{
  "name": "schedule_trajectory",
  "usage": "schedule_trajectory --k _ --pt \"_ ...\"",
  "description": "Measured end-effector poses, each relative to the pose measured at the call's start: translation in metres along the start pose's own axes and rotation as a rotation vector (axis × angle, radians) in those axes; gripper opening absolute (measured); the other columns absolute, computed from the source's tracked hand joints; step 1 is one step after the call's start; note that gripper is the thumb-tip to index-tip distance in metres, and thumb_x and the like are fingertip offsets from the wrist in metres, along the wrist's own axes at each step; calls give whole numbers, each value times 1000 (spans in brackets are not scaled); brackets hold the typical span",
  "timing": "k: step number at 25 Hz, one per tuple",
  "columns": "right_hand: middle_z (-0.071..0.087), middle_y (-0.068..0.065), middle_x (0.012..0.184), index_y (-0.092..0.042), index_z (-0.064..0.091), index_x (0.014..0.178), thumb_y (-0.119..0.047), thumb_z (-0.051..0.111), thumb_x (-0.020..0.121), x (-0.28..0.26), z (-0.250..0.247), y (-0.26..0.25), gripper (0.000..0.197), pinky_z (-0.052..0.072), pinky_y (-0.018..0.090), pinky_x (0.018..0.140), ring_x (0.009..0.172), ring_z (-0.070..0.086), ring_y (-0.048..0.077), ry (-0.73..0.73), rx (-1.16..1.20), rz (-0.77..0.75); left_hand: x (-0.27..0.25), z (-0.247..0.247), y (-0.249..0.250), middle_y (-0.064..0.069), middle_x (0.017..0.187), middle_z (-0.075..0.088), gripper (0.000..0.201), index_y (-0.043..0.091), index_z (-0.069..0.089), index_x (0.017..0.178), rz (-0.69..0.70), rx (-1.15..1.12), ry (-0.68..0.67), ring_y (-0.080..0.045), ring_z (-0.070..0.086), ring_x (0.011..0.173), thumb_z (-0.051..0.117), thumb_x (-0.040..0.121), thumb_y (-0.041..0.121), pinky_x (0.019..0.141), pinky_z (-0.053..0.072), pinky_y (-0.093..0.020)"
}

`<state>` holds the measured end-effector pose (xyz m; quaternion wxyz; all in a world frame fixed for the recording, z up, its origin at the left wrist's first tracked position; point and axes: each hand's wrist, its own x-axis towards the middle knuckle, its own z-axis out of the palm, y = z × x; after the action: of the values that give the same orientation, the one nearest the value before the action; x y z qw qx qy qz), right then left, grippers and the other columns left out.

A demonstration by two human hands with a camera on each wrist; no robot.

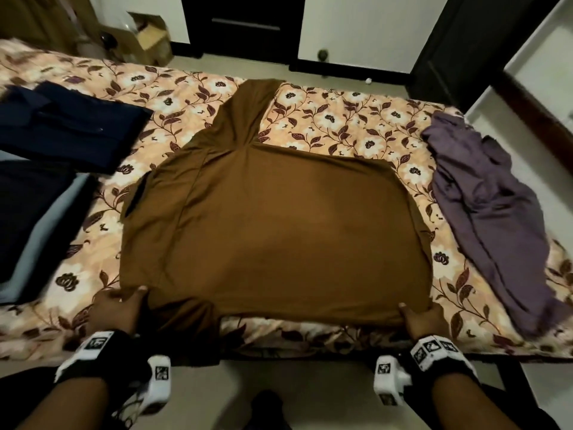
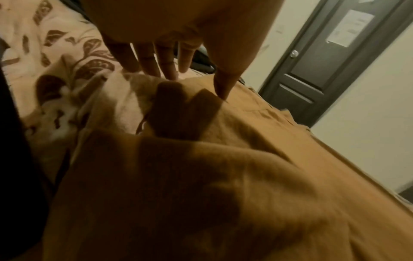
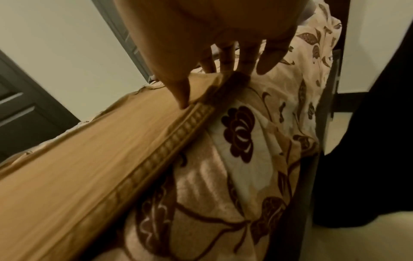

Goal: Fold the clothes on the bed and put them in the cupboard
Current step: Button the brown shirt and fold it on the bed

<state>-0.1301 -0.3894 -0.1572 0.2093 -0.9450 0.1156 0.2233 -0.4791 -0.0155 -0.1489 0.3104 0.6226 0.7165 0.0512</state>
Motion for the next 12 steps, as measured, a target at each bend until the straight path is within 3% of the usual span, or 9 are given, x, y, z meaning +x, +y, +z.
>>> schedule_trajectory --k 2,4,6,7,9,12 --pt "61 25 113 3 56 120 -38 62 89 -6 -13 2 52 43 34 81 97 58 39 -85 71 79 5 -8 -11 -31 105 66 49 -5 67 105 -15 -158 -146 -44 64 93 67 88 40 87 51 -51" --pt "64 20 101 5 61 115 -39 48 98 -7 -24 1 49 34 30 73 89 58 33 -138 208 143 -1 -14 -21 -28 97 67 47 0 69 99 -34 -337 -224 -42 67 81 70 84 45 79 55 -55" --pt "60 14 71 10 63 105 -29 56 95 -1 -34 -4 41 39 31 60 60 54 27 -198 379 99 -3 -25 -14 -23 84 66 41 5 67 90 7 -469 -190 -35 64 68 68 86 46 71 53 -50" --pt "55 11 57 10 62 94 -25 62 91 2 -40 -4 35 39 28 50 46 48 23 -166 464 92 -9 -33 -4 -21 85 67 35 6 67 89 74 -522 -173 -31 62 72 65 90 41 75 51 -48" --pt "47 9 43 2 56 82 -23 67 86 10 -52 -12 28 36 22 39 35 42 18 -183 658 155 -17 -48 29 -17 96 69 27 4 68 96 194 -687 -185 -28 63 88 62 94 31 89 48 -46" --pt "46 4 39 -7 55 81 -25 66 87 30 -62 -41 22 36 19 33 31 42 15 -182 876 210 7 -59 92 -13 95 66 22 7 66 106 257 -792 -192 -24 61 86 60 95 26 82 51 -38"
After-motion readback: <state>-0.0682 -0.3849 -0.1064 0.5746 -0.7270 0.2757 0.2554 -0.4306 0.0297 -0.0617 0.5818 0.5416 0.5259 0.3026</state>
